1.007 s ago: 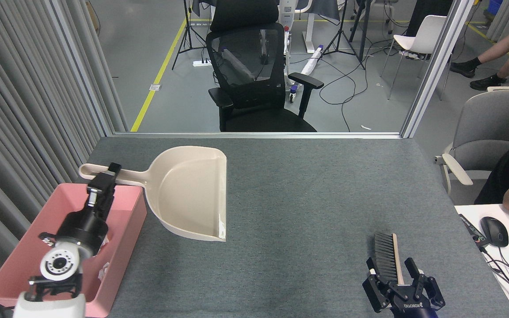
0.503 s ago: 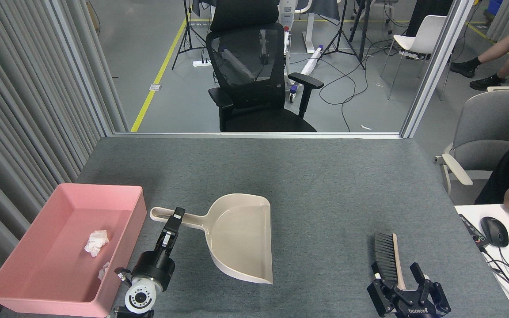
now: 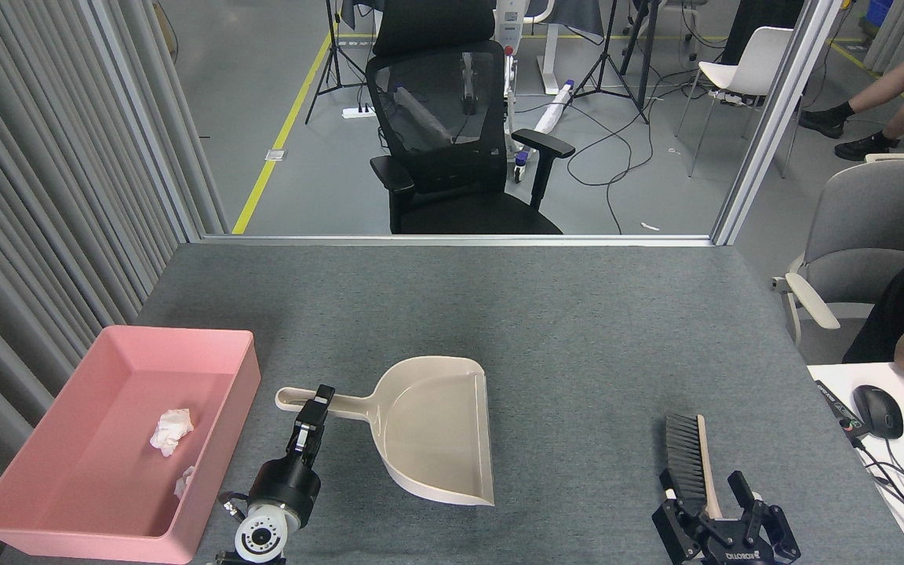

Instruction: Sweep and dump garbage into bin

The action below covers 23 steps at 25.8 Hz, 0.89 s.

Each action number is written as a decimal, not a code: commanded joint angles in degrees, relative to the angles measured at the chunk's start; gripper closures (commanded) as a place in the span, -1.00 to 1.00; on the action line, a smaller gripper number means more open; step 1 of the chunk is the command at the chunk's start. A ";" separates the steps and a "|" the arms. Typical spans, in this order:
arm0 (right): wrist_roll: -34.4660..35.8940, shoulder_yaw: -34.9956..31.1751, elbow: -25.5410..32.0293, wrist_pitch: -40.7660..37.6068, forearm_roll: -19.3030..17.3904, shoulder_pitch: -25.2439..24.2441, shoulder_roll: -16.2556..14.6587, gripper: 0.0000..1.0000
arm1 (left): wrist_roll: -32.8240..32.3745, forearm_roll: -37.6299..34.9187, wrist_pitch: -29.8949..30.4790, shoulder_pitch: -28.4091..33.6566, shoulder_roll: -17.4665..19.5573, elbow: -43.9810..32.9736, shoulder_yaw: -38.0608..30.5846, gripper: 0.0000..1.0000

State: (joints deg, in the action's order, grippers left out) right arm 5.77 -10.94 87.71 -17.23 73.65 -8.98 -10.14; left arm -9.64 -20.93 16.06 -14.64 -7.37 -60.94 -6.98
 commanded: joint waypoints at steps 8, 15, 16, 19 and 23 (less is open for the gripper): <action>-0.15 -0.05 0.79 0.97 0.00 -0.25 -0.05 -0.98 | 2.43 0.18 3.63 -4.52 0.07 8.82 -0.05 0.55; -0.15 -0.05 0.88 1.06 0.00 -0.78 -0.05 -0.98 | 2.69 0.18 3.72 -5.31 0.16 11.19 -0.05 0.28; -0.15 -0.05 0.97 1.06 0.00 -0.78 -0.05 -0.98 | 2.69 0.10 3.72 -5.40 0.16 11.63 0.04 0.21; -0.15 -0.14 0.97 1.06 0.00 -1.04 -0.05 -0.98 | 2.69 0.10 3.72 -5.31 0.60 12.07 0.22 -0.01; -0.15 -0.14 1.23 1.06 0.00 -1.04 -0.05 -0.98 | 2.61 -0.43 2.66 -4.96 0.78 11.63 0.22 -0.31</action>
State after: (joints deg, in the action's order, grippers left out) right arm 5.61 -11.06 88.84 -16.16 73.65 -9.97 -10.20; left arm -6.91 -20.98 19.48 -19.94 -6.71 -49.08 -6.80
